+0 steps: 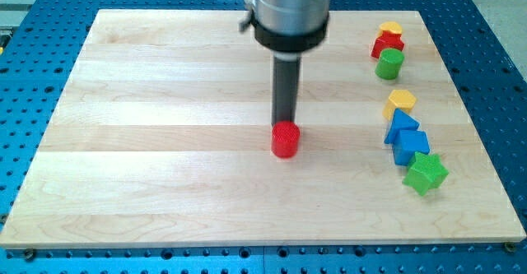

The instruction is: Push the green star with blue blocks upwards

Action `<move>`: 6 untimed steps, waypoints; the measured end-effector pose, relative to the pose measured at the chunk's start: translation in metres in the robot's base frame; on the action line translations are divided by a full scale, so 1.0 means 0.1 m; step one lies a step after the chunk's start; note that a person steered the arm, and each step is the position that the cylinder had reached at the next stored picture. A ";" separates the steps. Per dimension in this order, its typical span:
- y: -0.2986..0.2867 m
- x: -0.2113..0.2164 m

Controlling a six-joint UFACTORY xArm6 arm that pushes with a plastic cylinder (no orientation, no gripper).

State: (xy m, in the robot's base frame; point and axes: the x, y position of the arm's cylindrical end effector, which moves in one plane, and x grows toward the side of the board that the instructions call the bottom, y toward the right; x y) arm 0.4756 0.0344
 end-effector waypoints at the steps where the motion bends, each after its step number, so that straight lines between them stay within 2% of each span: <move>1: 0.18 0.74; 2: 0.85 1.42; 3: 1.27 1.43; 5: 1.92 1.02; 6: 1.60 0.68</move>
